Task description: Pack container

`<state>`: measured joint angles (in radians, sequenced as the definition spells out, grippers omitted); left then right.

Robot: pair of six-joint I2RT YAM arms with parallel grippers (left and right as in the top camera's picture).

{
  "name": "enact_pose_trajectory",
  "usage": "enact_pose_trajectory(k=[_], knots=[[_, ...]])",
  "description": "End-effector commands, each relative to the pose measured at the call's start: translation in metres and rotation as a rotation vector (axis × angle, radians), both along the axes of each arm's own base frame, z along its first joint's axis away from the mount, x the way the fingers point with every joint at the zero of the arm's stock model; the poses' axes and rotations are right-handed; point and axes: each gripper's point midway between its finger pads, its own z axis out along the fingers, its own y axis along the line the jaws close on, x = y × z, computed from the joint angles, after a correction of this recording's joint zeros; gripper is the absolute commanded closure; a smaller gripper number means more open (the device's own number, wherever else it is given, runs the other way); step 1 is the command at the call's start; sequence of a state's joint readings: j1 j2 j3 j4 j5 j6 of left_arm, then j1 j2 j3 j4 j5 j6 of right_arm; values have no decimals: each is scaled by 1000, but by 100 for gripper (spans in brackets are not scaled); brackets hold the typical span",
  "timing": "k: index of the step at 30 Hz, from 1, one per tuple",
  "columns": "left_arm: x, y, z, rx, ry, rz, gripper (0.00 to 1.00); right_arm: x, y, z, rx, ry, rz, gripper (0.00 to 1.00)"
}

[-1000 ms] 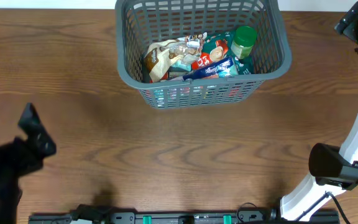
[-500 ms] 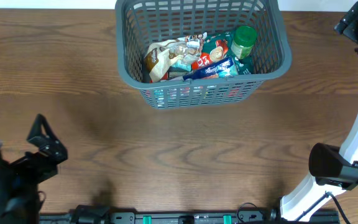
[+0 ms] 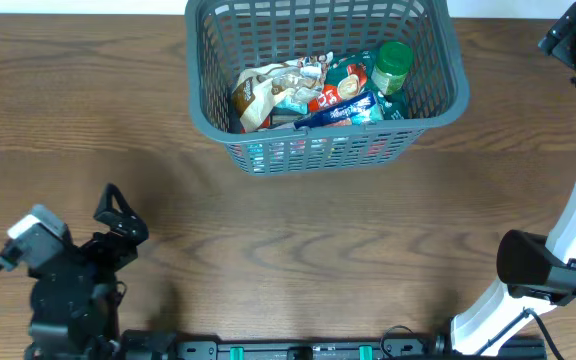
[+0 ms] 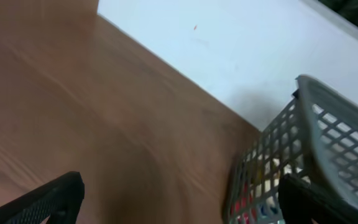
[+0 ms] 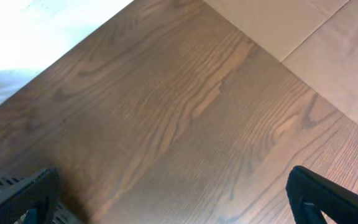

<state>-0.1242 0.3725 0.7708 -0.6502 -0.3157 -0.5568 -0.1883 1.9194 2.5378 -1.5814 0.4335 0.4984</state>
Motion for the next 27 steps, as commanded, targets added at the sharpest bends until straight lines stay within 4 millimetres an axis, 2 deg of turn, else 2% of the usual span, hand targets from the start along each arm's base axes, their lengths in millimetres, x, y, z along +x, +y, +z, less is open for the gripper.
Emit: enact_pose_trajectory(k=[1, 6, 27], knots=[[-1, -2, -21, -69, 0, 10, 1, -3, -2, 5, 0, -19, -22, 1], [-2, -2, -48, -122, 2, 29, 1, -3, -2, 5, 0, -19, -22, 1], [0, -14, -105, -172, -16, -41, 1, -3, -2, 5, 0, -19, -22, 1]])
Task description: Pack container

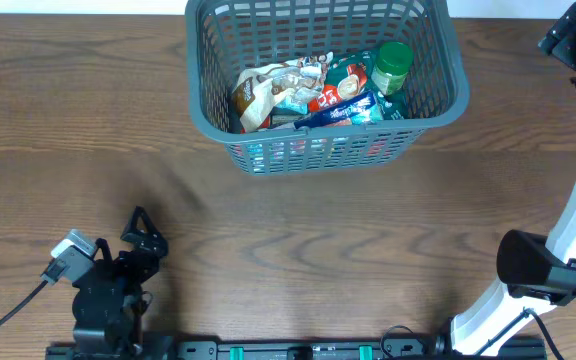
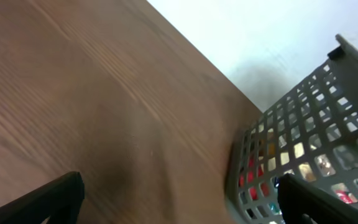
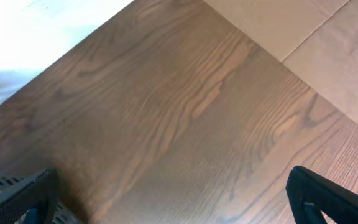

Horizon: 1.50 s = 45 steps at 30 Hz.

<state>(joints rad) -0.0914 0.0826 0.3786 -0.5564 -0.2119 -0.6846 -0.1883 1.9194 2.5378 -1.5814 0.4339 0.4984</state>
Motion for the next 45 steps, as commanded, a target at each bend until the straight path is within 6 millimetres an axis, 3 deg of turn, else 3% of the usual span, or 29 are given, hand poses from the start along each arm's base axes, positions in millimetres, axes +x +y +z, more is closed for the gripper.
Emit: enact_pose_trajectory(k=[1, 20, 28, 45], knots=[[1, -5, -9, -23, 5, -24, 1, -3, -2, 5, 1, -19, -21, 1], [16, -5, -43, -24, 15, -23, 1, -3, -2, 5, 1, -19, -21, 1], [28, -6, -47, -28, -56, -24, 1, -3, -2, 5, 1, -19, -21, 1], [34, -6, -43, -20, -118, -24, 1, -3, -2, 5, 1, -19, -21, 1]])
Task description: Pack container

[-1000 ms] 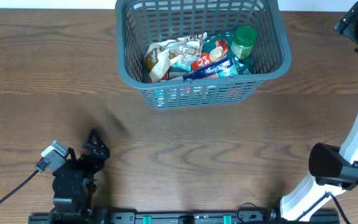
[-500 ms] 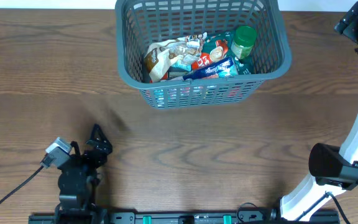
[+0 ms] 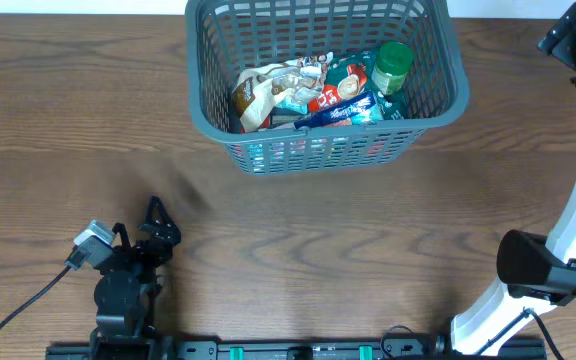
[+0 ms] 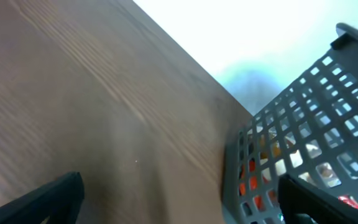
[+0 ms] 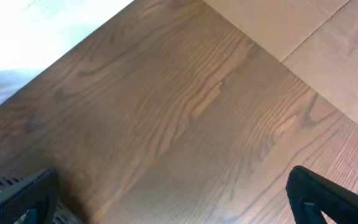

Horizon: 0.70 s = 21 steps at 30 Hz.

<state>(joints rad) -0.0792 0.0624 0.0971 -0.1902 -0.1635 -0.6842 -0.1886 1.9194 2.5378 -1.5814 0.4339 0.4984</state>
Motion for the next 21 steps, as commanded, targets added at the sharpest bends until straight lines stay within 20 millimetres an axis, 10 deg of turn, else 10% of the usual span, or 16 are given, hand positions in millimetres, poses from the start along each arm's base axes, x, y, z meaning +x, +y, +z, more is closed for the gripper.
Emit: enact_pose_trajectory(k=[1, 21], knots=[[1, 2, -1, 1, -18, 11, 1, -3, -2, 5, 1, -19, -21, 1], [6, 2, 3, -6, -113, 11, 1, -3, -2, 5, 1, -19, -21, 1]])
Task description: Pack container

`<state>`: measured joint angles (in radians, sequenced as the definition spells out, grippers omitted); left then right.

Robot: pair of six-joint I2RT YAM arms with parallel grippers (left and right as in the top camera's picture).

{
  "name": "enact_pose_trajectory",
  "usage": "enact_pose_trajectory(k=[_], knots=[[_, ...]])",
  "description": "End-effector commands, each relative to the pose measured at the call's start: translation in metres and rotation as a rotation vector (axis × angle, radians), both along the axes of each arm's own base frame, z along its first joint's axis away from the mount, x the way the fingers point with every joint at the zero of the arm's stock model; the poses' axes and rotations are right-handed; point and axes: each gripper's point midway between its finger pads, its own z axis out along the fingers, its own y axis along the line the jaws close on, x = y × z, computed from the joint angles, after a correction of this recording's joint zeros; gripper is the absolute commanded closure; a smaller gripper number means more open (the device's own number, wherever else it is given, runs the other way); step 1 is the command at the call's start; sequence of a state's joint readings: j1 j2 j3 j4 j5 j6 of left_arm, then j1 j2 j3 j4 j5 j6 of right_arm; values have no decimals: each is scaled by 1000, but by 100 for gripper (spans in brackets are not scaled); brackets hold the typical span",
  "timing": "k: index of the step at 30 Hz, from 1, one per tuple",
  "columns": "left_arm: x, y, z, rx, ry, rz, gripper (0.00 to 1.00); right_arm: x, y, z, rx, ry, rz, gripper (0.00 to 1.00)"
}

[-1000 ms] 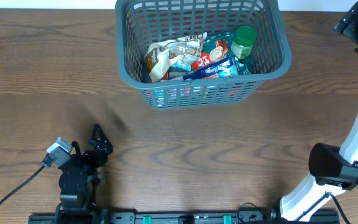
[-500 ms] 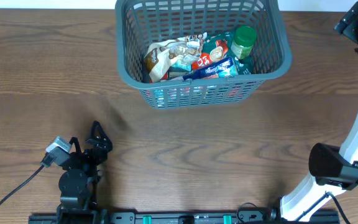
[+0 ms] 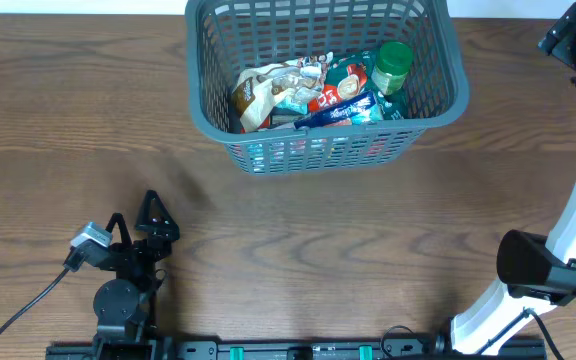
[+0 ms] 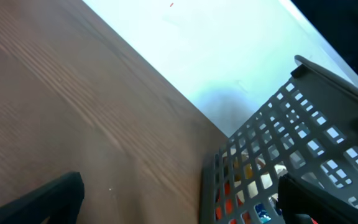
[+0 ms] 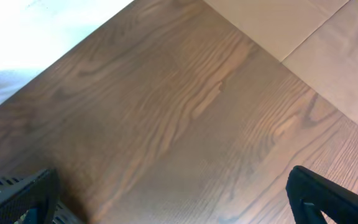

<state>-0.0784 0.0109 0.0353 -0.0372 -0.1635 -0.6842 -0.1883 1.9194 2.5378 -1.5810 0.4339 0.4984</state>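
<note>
A grey mesh basket (image 3: 436,100) stands at the back middle of the table. In it lie snack packets (image 3: 298,88) and a green-lidded jar (image 3: 392,62). The left wrist view looks at the basket's wall (image 4: 272,149) from low down. My left gripper (image 3: 146,215) sits near the table's front left, open and empty, its fingers (image 4: 48,199) spread wide apart. My right gripper (image 3: 566,32) is raised at the far right corner, open, with bare wood between its fingers (image 5: 316,199).
The wooden table (image 3: 328,240) spreads before the basket. The right arm's white link and black base (image 3: 533,265) stand at the front right. A cable (image 3: 28,300) trails from the left arm at the front edge.
My left gripper has tilted up a little at the front left; its camera now shows more of the wall behind and the basket's rim. The right arm has not moved.
My left arm was at the front left edge, gripper open. It then stood further right and nearer the front edge, and has drawn in over its base since. The basket's contents and my right gripper stayed the same throughout.
</note>
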Motion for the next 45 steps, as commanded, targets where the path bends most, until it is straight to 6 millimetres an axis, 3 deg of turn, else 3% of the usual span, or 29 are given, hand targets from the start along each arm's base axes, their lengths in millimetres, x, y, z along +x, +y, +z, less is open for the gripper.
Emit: enact_pose_trajectory(k=[1, 17, 42, 45], knots=[[0, 2, -15, 5, 32, 10, 1, -3, -2, 4, 1, -19, -21, 1], [0, 2, -16, 311, 80, -25, 2, -3, -2, 4, 1, -19, -21, 1], [0, 2, -17, 317, 86, -26, 1, -3, -2, 4, 1, -19, -21, 1], [0, 2, -20, 404, 112, -39, 1, -3, -2, 4, 1, -19, -21, 1]])
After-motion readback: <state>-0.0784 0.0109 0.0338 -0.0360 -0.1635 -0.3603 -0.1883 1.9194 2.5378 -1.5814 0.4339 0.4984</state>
